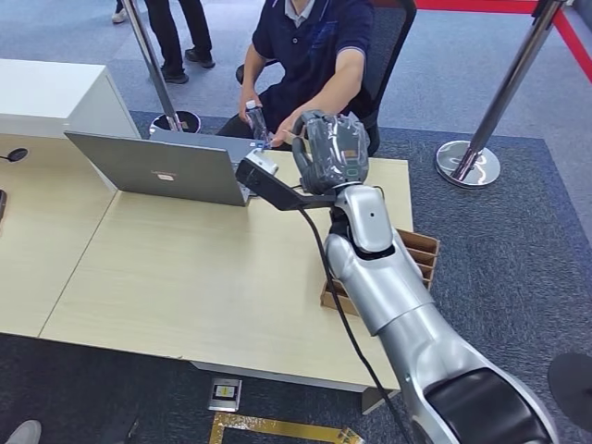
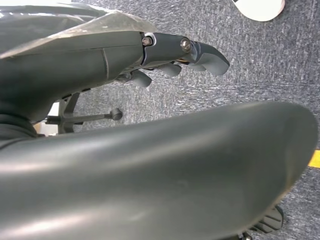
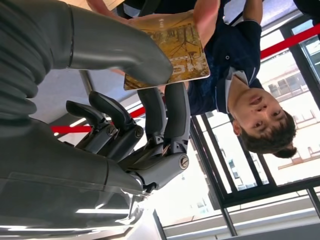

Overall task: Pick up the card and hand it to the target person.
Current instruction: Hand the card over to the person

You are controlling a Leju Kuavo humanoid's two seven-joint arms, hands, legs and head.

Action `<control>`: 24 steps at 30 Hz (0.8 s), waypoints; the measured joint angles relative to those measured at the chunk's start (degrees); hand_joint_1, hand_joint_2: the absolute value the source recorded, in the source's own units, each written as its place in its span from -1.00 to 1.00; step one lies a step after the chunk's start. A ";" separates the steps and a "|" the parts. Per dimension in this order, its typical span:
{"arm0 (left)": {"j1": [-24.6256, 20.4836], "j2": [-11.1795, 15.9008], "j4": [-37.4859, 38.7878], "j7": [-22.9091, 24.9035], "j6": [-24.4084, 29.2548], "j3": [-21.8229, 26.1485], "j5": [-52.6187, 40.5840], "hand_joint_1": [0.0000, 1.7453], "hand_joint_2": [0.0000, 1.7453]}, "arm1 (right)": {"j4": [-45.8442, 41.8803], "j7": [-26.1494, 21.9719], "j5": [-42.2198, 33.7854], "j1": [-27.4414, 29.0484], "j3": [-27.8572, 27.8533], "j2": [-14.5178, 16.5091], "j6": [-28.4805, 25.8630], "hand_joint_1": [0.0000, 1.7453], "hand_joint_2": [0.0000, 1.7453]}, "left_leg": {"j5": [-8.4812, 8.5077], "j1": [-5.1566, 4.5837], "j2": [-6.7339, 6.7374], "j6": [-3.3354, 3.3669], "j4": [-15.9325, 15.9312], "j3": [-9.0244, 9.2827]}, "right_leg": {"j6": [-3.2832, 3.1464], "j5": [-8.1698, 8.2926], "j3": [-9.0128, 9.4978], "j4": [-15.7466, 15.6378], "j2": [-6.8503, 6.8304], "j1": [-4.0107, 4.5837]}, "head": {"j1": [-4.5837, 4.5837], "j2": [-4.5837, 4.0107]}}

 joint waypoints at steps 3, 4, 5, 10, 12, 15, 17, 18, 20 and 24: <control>0.02 0.01 0.00 0.00 0.00 0.00 0.09 -1.00 -1.00 | 0.13 0.19 0.47 -0.01 -0.01 0.00 0.26 0.90 1.00 | 0.00 0.00 0.00 0.00 0.00 0.00 | 0.00 0.00 0.00 0.00 0.00 0.00 | -0.01 0.00; 0.03 0.01 0.00 0.00 0.00 0.00 0.12 -1.00 -1.00 | 0.14 0.32 0.64 -0.01 -0.01 0.00 0.26 0.81 1.00 | 0.00 0.00 0.00 0.00 0.00 0.00 | 0.00 0.00 0.00 0.00 0.00 0.00 | -0.01 0.00; 0.04 0.01 0.00 0.00 0.01 0.00 0.16 -1.00 -1.00 | 0.14 0.46 0.77 -0.02 0.00 0.00 0.26 0.31 1.00 | 0.00 0.00 0.00 0.00 0.00 0.00 | 0.00 0.00 0.00 0.00 0.00 0.00 | -0.01 0.00; 0.10 0.01 0.00 0.00 0.05 0.00 0.44 -1.00 -1.00 | 0.02 0.59 -1.59 -0.01 -1.16 -0.02 0.35 -1.00 -0.50 | 0.00 0.00 0.00 0.00 0.00 0.00 | 0.00 0.00 0.00 0.00 0.00 0.00 | 0.00 0.00; 0.13 0.01 0.00 -0.01 0.08 0.00 0.73 -1.00 -1.00 | -0.36 0.24 -3.14 0.18 -2.23 -0.03 0.14 -1.00 -1.00 | 0.00 0.00 0.00 0.00 0.00 0.00 | 0.00 0.00 0.00 0.00 0.00 0.00 | 0.00 0.00; 0.16 0.02 0.00 0.12 0.23 0.05 1.23 -1.00 -1.00 | -2.12 -0.68 -5.02 0.99 -3.64 -0.10 -1.10 -1.00 -1.00 | 0.00 0.00 0.00 0.00 0.01 0.00 | 0.00 0.00 0.00 -0.01 0.00 0.00 | 0.00 0.00; 0.18 0.03 0.00 0.30 0.34 0.17 1.50 -1.00 -1.00 | -4.75 -1.11 -6.23 2.40 -4.36 -0.39 -1.58 -1.00 -1.00 | 0.00 0.00 0.00 0.00 0.02 0.01 | 0.00 0.00 -0.01 -0.02 0.00 0.00 | -0.01 0.00; 0.20 0.03 0.00 0.38 0.38 0.25 1.66 -1.00 -1.00 | -6.87 -1.16 -6.84 3.63 -4.59 -0.77 -1.40 -1.00 -1.00 | 0.00 0.00 0.00 0.00 0.02 0.01 | 0.00 0.00 -0.01 -0.03 0.00 0.00 | -0.01 0.00; 0.27 0.02 0.00 0.55 0.40 0.39 2.03 -1.00 -1.00 | -12.86 -0.93 -8.07 7.21 -4.79 -2.11 -0.25 -1.00 -1.00 | -0.01 0.00 -0.01 0.00 0.02 0.00 | 0.00 0.00 -0.01 -0.06 0.00 0.00 | -0.01 0.00; 0.51 0.03 0.00 0.89 0.43 0.95 2.95 -1.00 -1.00 | -28.82 -2.53 -14.80 18.17 -5.56 -6.26 4.15 -1.00 -1.00 | -0.06 0.00 -0.07 0.05 0.01 -0.01 | 0.01 -0.01 0.02 -0.16 0.00 0.00 | -0.01 0.00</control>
